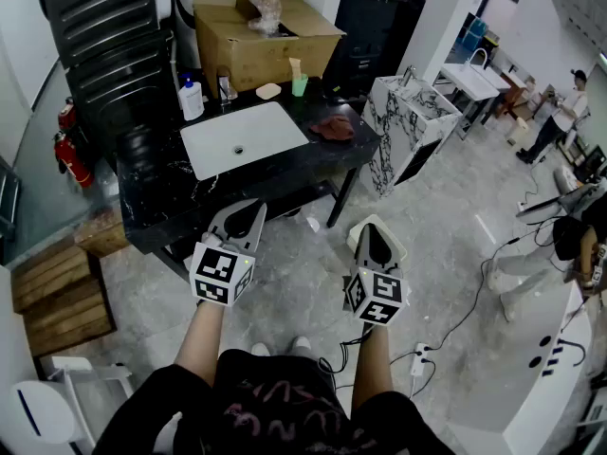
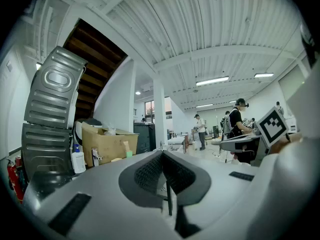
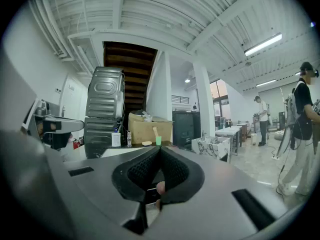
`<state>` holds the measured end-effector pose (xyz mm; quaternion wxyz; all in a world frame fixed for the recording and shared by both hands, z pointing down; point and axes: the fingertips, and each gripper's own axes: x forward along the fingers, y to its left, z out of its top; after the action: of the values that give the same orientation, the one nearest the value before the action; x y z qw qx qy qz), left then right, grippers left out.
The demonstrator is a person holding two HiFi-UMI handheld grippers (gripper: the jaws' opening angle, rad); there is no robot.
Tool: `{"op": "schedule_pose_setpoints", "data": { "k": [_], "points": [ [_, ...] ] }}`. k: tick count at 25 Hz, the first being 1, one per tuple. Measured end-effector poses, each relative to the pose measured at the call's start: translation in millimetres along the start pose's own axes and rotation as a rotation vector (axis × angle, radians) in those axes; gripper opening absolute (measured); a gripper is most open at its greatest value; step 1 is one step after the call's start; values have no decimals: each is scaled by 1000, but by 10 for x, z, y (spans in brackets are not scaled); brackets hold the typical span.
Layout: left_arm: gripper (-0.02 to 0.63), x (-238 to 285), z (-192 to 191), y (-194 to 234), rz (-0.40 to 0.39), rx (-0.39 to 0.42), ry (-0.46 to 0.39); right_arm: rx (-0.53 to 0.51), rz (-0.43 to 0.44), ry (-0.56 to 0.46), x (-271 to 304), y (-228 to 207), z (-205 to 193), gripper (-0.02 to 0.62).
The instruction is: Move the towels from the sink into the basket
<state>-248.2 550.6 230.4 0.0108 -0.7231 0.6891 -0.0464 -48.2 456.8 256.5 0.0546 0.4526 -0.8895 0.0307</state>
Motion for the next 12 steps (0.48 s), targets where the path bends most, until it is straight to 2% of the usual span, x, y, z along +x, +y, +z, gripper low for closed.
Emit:
{"op": "schedule_pose_setpoints", "data": {
  "k": [12],
  "points": [
    [15,-49,-27,63,-2,-7,1,-4,1,14,22,83,-40,14]
  ]
}}
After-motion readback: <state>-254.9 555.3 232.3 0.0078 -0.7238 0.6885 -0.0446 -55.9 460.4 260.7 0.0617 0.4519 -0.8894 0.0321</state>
